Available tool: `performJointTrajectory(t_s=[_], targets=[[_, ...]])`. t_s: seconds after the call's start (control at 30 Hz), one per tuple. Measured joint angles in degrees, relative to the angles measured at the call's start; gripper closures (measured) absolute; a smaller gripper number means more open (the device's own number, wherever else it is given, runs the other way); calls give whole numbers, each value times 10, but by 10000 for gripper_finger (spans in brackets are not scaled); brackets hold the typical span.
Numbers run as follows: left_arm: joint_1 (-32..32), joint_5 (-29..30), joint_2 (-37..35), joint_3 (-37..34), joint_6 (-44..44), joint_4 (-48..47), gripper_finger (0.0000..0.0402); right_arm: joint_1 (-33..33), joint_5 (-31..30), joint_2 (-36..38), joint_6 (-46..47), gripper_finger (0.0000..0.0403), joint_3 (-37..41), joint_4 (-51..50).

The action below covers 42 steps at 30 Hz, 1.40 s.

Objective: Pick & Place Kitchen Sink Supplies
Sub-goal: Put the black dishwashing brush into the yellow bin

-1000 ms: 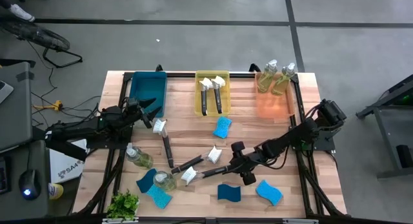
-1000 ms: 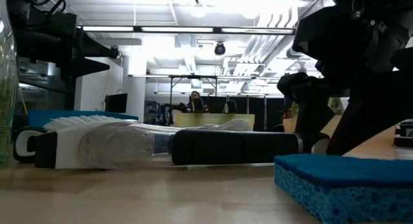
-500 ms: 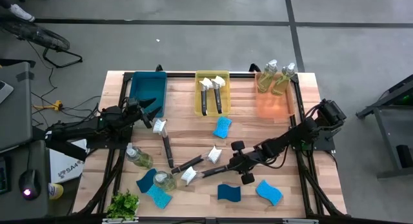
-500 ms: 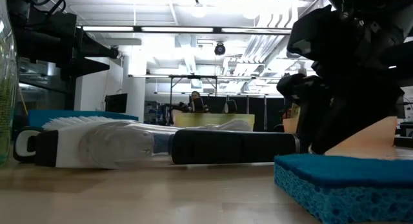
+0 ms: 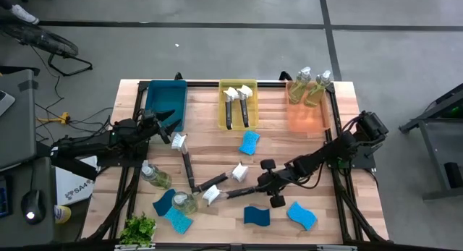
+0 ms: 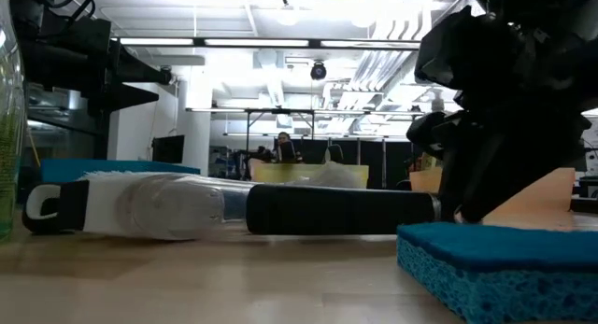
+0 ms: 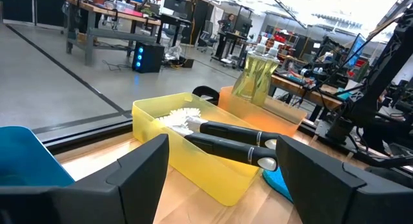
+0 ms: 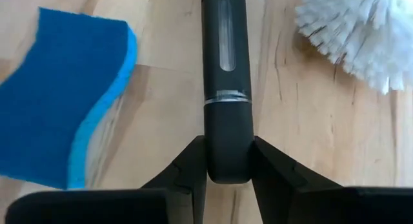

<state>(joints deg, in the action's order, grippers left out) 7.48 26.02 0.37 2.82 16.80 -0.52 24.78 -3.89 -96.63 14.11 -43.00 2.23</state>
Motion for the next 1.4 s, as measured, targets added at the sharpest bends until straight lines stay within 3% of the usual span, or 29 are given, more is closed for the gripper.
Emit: performJointTrajectory(t_s=[0.33,0.53,0.77,1.2,1.4], targets=[[0,0,0,0,0,0,121,0,12,32,-8,317,0,-21],[0,0,0,0,0,0,121,0,-19,67,22,317,0,-43],[0,0,0,0,0,0,121,0,-85,114,113,317,-6,-85],[0,0,0,0,0,0,121,-41,-225,187,303,317,-77,-287],[0,0,0,0,0,0,121,-92,-230,204,399,317,-107,-370]])
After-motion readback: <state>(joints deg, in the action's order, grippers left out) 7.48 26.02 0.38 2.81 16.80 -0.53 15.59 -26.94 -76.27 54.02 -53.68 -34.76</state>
